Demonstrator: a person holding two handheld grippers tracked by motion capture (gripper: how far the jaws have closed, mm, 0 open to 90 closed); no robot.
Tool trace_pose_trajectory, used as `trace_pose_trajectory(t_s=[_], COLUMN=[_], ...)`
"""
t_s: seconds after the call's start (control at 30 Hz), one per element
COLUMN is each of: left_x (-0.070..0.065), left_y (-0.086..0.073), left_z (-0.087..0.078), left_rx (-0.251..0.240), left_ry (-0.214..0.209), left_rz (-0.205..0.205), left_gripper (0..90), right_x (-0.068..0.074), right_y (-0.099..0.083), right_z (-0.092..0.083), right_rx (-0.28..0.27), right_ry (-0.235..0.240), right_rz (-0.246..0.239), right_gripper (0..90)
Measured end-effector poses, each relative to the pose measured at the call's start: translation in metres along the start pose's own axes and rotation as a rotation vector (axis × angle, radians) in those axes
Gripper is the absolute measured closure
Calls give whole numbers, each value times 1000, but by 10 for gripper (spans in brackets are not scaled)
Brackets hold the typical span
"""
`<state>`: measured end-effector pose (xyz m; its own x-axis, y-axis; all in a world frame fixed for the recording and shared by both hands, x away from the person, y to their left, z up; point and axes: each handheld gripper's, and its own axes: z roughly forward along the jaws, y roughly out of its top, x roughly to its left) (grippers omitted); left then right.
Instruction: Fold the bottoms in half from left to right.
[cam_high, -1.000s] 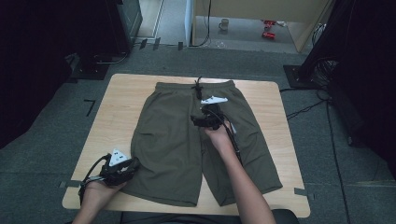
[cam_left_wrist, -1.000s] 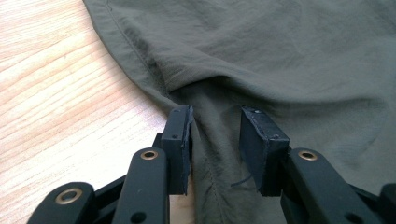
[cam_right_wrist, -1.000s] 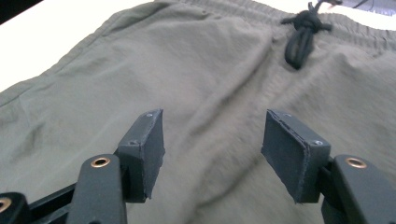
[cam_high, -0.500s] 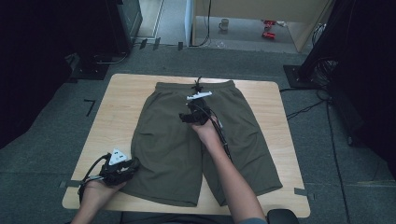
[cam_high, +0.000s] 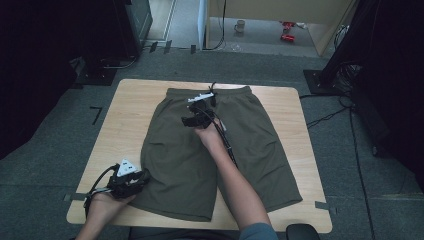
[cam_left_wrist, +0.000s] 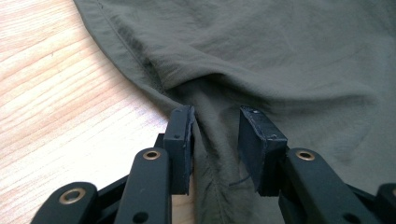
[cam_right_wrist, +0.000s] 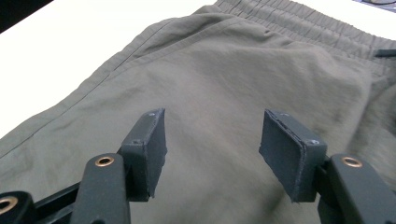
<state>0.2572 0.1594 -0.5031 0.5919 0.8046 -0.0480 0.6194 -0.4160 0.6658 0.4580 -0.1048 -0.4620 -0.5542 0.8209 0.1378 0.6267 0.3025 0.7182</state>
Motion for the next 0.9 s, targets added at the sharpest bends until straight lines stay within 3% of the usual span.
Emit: trace_pose_trajectory(t_s=[0.13,0.57,0.9], left_x=[-1,0,-4], left_y=[1,0,1], left_z=[0,-4,-2], left_rx=[10,32,33], left_ry=[-5,-3,-15], left_rz=[-3,-9,8], left_gripper=[678,644,647], right_x=[2,22,29], right_y=[2,22,28], right_z=[11,43,75], right_rx=[20,16,15], right_ry=[18,36,54], right_rz=[17,-21,12], right_gripper=[394,376,364])
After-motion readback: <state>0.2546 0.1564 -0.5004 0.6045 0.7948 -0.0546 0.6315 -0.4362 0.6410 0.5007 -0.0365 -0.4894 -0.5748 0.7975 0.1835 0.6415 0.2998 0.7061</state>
